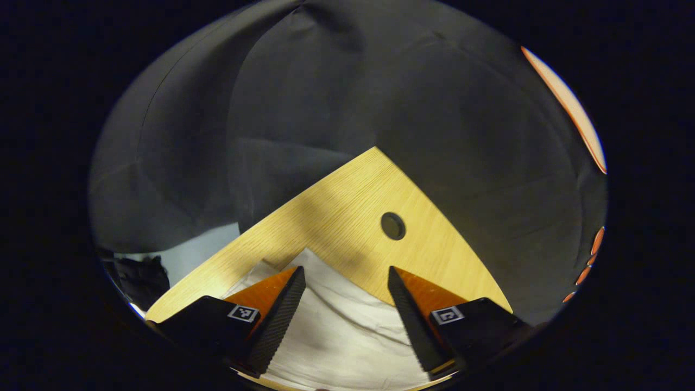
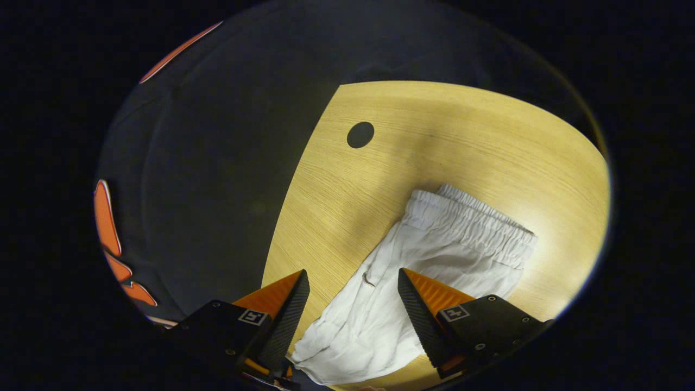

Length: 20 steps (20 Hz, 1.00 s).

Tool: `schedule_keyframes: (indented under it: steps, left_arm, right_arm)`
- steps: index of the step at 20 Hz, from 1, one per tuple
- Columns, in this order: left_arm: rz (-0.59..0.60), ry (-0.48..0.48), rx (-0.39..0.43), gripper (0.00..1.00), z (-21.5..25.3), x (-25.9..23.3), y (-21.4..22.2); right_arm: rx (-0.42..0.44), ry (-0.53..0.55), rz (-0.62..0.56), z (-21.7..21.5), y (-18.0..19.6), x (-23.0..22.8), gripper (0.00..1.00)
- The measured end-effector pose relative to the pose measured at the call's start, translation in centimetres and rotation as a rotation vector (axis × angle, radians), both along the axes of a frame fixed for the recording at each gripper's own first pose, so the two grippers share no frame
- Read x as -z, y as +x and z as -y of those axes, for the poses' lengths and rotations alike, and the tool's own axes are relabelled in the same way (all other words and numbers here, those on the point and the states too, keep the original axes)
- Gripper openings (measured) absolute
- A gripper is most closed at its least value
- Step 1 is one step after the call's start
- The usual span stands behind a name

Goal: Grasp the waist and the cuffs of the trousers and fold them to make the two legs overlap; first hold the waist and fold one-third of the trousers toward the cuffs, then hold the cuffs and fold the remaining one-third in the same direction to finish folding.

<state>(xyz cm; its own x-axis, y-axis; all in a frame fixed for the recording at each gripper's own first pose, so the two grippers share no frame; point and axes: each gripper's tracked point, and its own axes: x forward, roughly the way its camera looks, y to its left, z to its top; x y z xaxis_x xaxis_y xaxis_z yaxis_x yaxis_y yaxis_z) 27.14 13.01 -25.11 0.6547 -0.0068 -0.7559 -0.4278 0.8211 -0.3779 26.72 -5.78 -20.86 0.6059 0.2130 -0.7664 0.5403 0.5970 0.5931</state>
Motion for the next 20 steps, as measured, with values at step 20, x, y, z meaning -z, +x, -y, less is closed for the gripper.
schedule_keyframes:
  steps: [20]
  left_arm:
    - [0.465, 0.405, 0.205, 0.99, 4.4, -17.7, -4.7]
  right_arm:
    - [0.101, -0.092, 0.074, 9.6, -9.7, 3.8, 0.98]
